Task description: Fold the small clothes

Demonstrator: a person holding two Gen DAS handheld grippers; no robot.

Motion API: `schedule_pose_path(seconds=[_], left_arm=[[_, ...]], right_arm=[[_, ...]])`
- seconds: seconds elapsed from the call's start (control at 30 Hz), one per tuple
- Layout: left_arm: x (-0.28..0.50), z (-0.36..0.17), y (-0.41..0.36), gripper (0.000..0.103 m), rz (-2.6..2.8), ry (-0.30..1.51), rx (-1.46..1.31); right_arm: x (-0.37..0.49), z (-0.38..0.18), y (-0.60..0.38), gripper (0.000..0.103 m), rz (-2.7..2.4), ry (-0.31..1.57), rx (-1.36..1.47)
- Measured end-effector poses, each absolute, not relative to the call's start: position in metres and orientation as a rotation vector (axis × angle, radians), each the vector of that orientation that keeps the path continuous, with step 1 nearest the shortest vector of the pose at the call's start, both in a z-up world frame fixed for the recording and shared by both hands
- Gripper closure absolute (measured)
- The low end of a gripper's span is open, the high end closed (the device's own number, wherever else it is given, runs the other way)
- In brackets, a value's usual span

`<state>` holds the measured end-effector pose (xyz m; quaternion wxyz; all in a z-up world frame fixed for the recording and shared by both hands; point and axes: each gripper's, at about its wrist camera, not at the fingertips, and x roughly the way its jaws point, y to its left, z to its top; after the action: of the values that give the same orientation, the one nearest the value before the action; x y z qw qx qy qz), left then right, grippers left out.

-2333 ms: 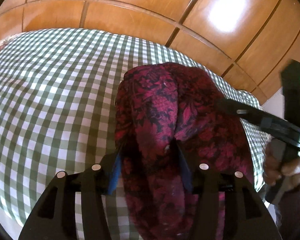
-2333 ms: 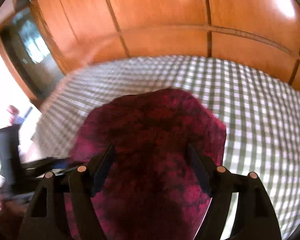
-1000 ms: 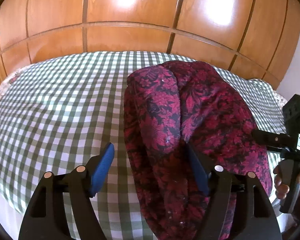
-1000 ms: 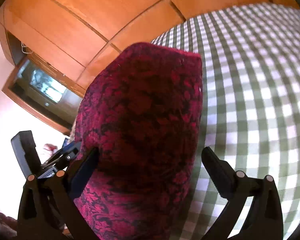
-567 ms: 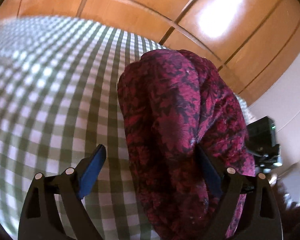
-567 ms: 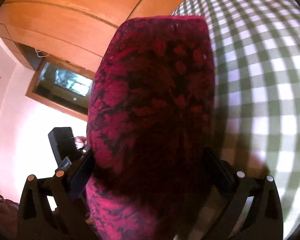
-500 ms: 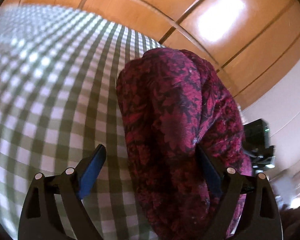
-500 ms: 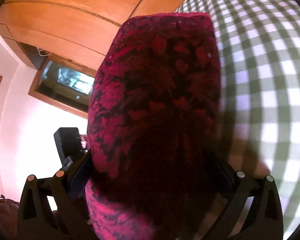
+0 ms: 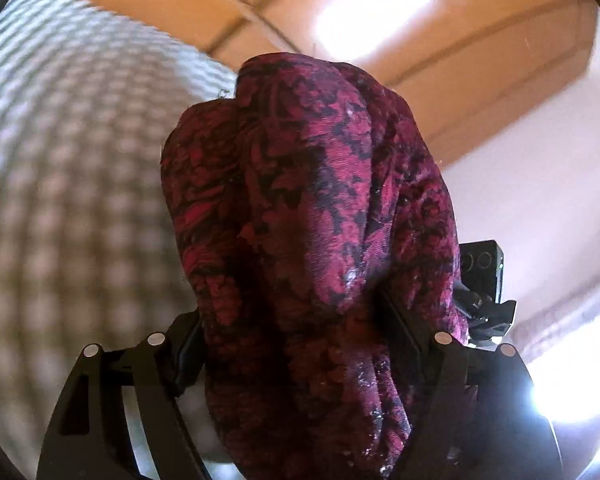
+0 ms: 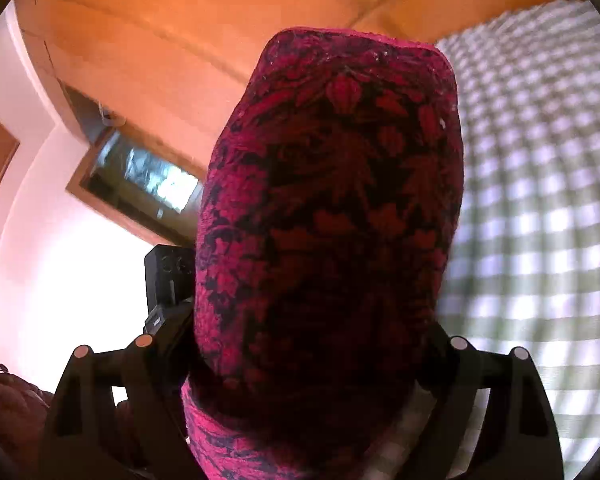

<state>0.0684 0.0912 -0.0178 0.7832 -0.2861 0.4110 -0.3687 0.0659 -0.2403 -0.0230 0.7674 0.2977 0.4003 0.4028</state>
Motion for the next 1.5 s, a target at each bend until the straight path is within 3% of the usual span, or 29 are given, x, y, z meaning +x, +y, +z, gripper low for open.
schedule_pose_path(seconds=[0.2, 0.27, 0.47, 0.6, 0.8, 0.97, 1.0, 1.1, 1.17, 1.27, 1.37, 1.5], left_arm=[[0.132, 0.01, -0.039, 0.027, -0.927, 0.929, -0.42], [0.153, 0.016, -0.084, 0.032, -0.954, 0.944, -0.359], [0.179, -0.007, -0.172, 0.034, -0.795, 1.023, -0.041], [0.169, -0.013, -0.162, 0.033, -0.757, 0.998, -0.119], [0.146, 0.02, -0.15, 0.034, -0.612, 0.839, -0.001], [0.152, 0.018, -0.142, 0.034, -0.507, 0.843, 0.059], [0.159, 0.012, -0.146, 0.034, -0.497, 0.852, 0.05], [0.172, -0.007, -0.137, 0.033, -0.478, 0.894, -0.022], [0.177, -0.01, -0.138, 0.031, -0.489, 0.905, -0.065], [0.163, 0.0, -0.146, 0.031, -0.467, 0.863, -0.017], [0.147, 0.011, -0.142, 0.02, -0.444, 0.835, -0.024], [0.129, 0.026, -0.135, 0.019, -0.423, 0.797, -0.037]], right_arm=[[0.06, -0.016, -0.359, 0.017, 0.649, 0.748, 0.691], [0.062, -0.021, -0.395, 0.017, 0.557, 0.735, 0.685], [0.058, -0.074, -0.453, 0.012, 0.324, 0.835, 0.66], [0.041, -0.064, -0.454, 0.008, 0.279, 0.819, 0.611], [0.041, 0.015, -0.417, 0.009, 0.062, 0.673, 0.368], [0.09, 0.035, -0.37, 0.029, 0.038, 0.702, 0.279], [0.106, 0.028, -0.362, 0.03, 0.03, 0.748, 0.261], [0.15, 0.003, -0.344, 0.023, 0.007, 0.826, 0.191], [0.163, -0.011, -0.338, 0.013, -0.029, 0.848, 0.129], [0.16, -0.013, -0.346, 0.012, -0.043, 0.824, 0.154], [0.144, -0.002, -0.347, 0.01, -0.063, 0.783, 0.179], [0.109, 0.027, -0.339, 0.005, -0.08, 0.731, 0.222]])
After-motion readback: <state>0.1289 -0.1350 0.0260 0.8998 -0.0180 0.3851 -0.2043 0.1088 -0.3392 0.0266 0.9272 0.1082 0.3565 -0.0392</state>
